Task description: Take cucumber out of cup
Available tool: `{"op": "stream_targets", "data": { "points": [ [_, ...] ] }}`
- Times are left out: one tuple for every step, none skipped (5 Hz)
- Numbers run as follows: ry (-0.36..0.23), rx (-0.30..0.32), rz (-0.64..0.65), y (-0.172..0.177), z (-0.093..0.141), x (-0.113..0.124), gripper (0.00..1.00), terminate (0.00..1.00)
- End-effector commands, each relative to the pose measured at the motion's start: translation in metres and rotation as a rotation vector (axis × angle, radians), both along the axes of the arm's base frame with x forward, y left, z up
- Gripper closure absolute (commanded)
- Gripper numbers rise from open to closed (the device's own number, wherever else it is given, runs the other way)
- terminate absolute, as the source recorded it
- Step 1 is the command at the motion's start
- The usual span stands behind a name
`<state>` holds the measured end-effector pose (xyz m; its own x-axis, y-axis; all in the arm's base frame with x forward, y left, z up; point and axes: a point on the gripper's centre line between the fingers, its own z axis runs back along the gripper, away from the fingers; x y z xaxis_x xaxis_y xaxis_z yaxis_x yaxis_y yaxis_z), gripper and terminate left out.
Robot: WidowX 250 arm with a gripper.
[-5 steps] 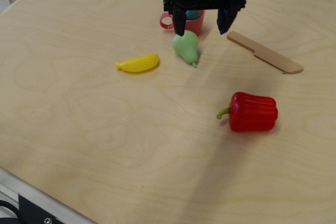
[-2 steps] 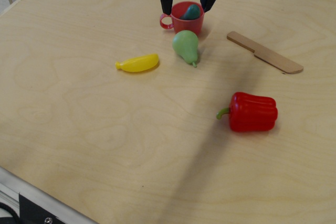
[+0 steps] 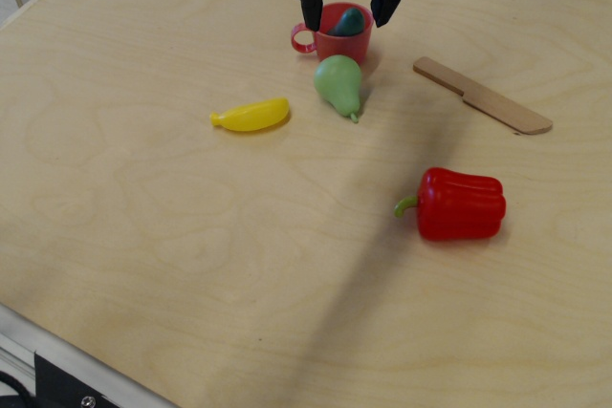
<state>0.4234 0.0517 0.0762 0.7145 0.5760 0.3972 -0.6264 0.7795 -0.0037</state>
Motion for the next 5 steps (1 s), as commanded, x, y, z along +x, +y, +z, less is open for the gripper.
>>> {"op": "stream_targets", "data": {
  "points": [
    [-0.08, 0.022, 0.003, 0.0116, 0.0194, 0.0215, 0.0, 0.0],
    [-0.072, 0.004, -0.007, 0.0104, 0.0149, 0.0298, 0.0, 0.0],
    [-0.069, 0.002, 0.002, 0.0095, 0.015, 0.0298, 1.0, 0.0],
    [-0.047, 0.006, 0.013, 0.0109, 0.0142, 0.0292, 1.0, 0.0],
    [-0.048, 0.014, 0.027, 0.0146, 0.0214, 0.0263, 1.0, 0.0]
  ]
}}
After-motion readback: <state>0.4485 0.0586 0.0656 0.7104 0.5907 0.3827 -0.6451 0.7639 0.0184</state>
